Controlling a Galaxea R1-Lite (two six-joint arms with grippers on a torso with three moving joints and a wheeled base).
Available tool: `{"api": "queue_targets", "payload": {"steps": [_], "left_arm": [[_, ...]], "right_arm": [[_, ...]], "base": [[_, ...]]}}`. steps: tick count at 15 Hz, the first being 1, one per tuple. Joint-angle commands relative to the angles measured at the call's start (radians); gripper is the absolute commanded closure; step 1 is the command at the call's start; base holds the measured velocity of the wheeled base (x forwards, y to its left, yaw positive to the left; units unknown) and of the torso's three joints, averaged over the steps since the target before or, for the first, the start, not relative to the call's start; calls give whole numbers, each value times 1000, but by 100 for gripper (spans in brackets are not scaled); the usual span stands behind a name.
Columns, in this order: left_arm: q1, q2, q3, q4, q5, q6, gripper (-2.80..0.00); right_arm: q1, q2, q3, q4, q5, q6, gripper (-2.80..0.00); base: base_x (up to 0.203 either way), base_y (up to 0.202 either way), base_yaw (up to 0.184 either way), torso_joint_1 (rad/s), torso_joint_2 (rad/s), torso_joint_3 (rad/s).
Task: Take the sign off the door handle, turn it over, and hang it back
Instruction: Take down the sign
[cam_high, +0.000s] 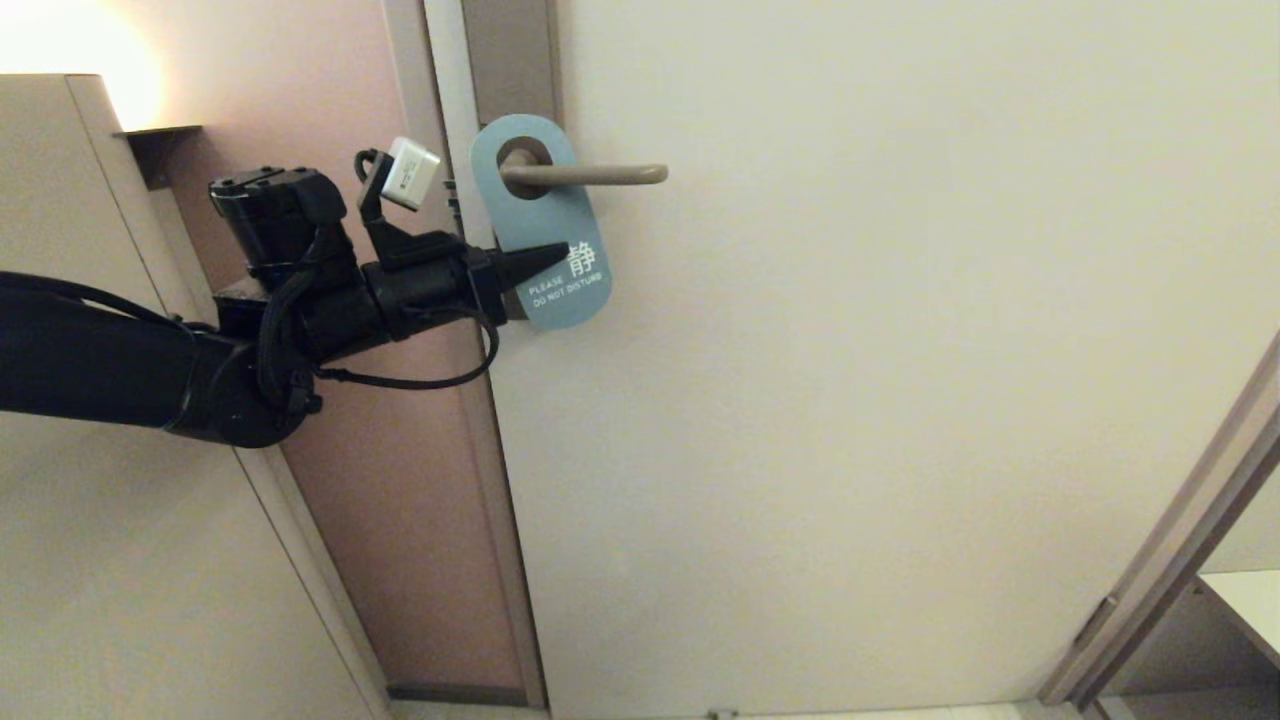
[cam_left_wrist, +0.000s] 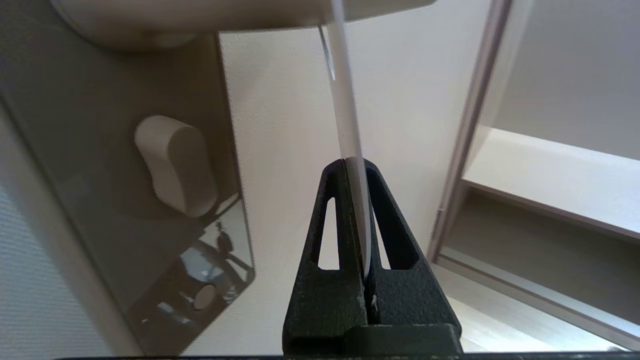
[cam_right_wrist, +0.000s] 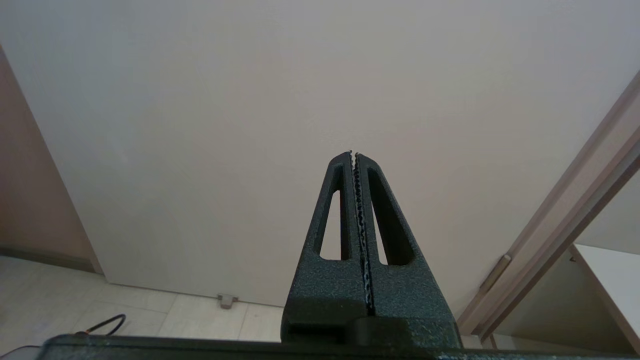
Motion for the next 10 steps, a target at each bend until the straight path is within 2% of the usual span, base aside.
{"api": "queue_targets", "payload": {"steps": [1,3,10], "left_arm": [[-1,-8,0,18,13,20,0],[-2,-17,0,63,33,64,0],[-42,-40,-1,144,133,141,0]], "right_arm": [[1,2,0,0,1,-1,0],[1,2,0,0,0,-1,0],[1,2,0,0,1,-1,0]], "base": [[0,0,0,0,0,0],[0,0,0,0,0,0],[0,0,0,0,0,0]]}}
